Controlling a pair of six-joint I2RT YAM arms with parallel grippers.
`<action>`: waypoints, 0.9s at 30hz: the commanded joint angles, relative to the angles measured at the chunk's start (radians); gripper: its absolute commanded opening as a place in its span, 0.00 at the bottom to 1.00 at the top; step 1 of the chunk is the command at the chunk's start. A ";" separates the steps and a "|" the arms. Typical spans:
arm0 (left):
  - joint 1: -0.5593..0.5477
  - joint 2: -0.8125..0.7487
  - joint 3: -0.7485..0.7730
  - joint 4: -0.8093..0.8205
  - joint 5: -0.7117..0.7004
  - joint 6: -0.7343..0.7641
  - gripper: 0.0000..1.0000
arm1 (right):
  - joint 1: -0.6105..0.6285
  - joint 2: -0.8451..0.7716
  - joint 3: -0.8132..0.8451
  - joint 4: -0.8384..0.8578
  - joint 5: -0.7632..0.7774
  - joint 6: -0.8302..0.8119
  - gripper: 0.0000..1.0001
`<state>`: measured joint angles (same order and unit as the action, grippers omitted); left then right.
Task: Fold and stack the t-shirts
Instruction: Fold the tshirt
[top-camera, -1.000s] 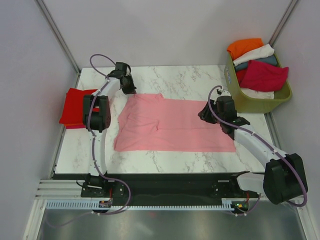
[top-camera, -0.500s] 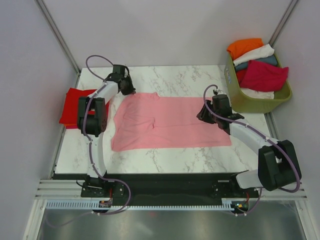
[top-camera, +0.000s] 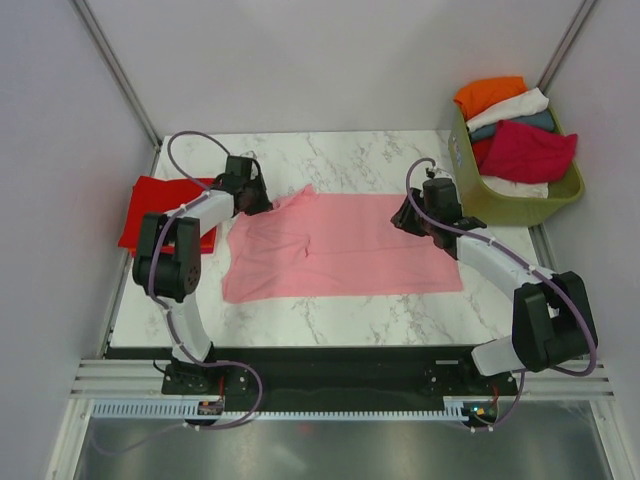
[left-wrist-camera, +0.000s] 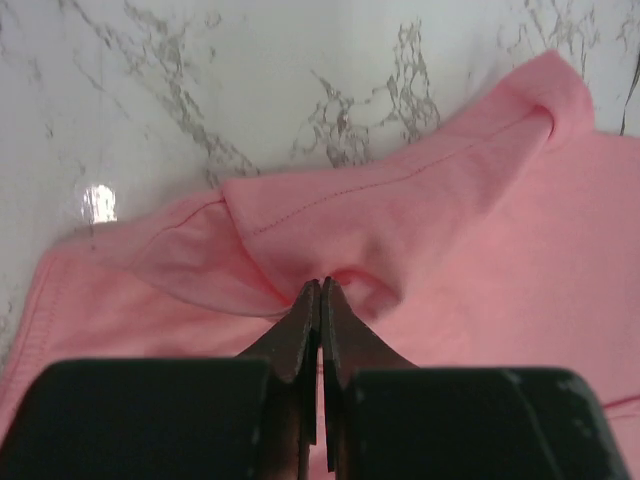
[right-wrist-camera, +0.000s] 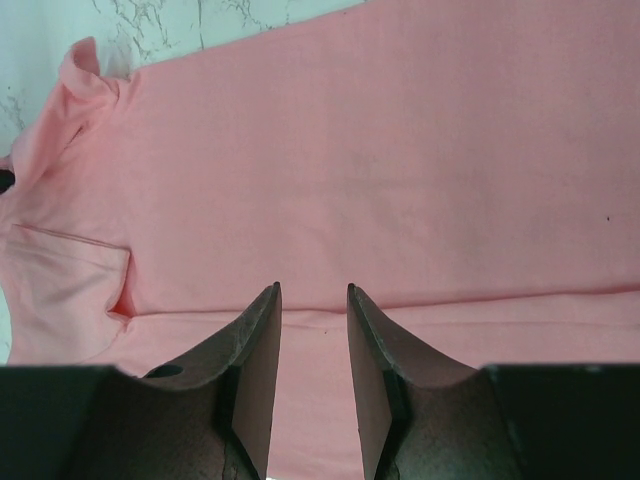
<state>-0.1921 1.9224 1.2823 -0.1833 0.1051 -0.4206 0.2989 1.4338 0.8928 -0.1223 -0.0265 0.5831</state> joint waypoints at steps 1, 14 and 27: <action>-0.024 -0.108 -0.081 0.068 -0.044 0.029 0.02 | -0.001 0.005 -0.003 0.047 -0.006 0.017 0.41; -0.086 -0.378 -0.359 0.076 -0.082 -0.012 0.02 | -0.001 -0.007 -0.040 0.072 -0.015 0.014 0.41; -0.101 -0.513 -0.373 0.019 -0.160 0.022 0.60 | 0.000 0.014 -0.048 0.107 -0.032 0.020 0.41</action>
<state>-0.2920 1.3582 0.8150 -0.1417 0.0120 -0.4278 0.2989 1.4399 0.8570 -0.0608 -0.0444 0.5953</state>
